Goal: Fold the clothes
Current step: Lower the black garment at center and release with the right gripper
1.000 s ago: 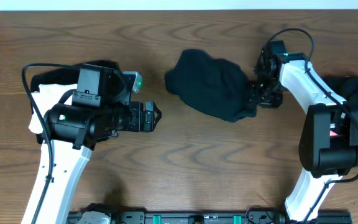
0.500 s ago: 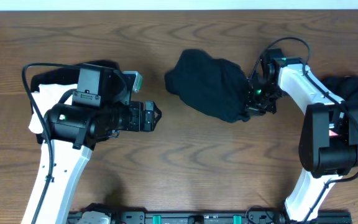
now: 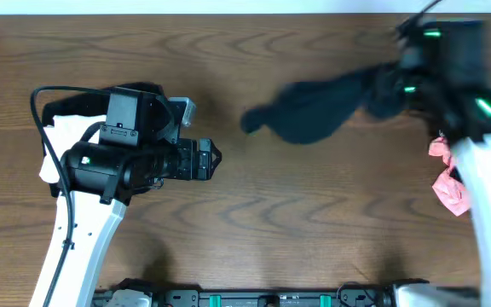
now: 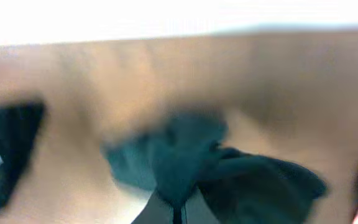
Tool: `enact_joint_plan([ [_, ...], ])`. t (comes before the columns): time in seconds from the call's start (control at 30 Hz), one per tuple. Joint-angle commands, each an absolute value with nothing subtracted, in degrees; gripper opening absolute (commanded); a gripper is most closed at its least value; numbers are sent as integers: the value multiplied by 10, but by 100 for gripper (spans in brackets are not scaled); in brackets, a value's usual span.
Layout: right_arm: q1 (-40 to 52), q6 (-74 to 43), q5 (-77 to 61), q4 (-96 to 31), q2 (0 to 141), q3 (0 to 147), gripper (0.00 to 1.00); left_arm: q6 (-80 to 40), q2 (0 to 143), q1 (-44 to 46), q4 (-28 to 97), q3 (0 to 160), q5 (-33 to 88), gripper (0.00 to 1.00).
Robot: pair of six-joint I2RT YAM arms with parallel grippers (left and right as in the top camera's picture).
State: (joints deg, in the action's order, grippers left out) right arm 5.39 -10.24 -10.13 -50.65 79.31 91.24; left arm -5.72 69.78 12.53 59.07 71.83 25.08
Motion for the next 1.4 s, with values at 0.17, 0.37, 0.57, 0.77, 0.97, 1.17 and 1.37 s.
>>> enact_joint_plan([
  [0.17,51,-55,-80,-439,690,919,1,-50,701,127,585,721,244,89],
  [0.37,69,-30,-195,-438,735,917,1,-50,701,127,585,721,244,89],
  [0.57,143,-31,-228,-477,833,917,12,-50,701,127,585,721,244,89],
  [0.77,206,-17,-187,-473,886,917,49,-50,701,127,587,721,244,89],
  [0.97,194,-65,-78,-501,892,917,59,-50,701,127,585,721,244,89],
  [1.17,167,-101,-58,-559,941,900,65,-50,709,127,573,721,244,89],
  [1.37,157,-79,-96,-533,1043,851,60,-50,732,127,574,721,244,89],
])
